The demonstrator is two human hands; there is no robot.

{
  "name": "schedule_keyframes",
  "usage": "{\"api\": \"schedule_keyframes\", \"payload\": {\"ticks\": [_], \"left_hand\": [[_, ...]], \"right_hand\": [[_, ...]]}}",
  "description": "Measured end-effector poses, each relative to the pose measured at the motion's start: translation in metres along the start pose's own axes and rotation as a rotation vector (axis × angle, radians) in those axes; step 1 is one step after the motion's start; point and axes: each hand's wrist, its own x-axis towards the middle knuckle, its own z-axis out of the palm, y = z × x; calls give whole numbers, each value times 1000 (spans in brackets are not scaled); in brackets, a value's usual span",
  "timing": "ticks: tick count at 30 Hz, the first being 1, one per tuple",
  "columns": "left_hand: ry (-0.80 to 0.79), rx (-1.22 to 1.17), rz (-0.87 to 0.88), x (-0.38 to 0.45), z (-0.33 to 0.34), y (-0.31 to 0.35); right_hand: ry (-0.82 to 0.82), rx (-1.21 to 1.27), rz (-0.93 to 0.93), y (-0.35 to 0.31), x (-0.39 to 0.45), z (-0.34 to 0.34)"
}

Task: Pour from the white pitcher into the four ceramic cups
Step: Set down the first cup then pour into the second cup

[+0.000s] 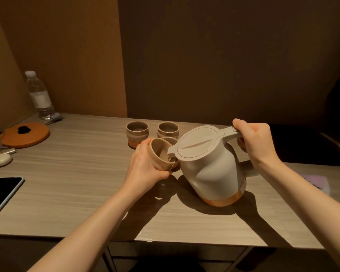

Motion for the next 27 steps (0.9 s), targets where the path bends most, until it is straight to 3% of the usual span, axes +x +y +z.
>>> {"api": "schedule_keyframes", "payload": {"ticks": [27], "left_hand": [[25,-50,0,-7,-2,-7]], "right_hand": [[-51,-11,-22,-5,6,10]]}}
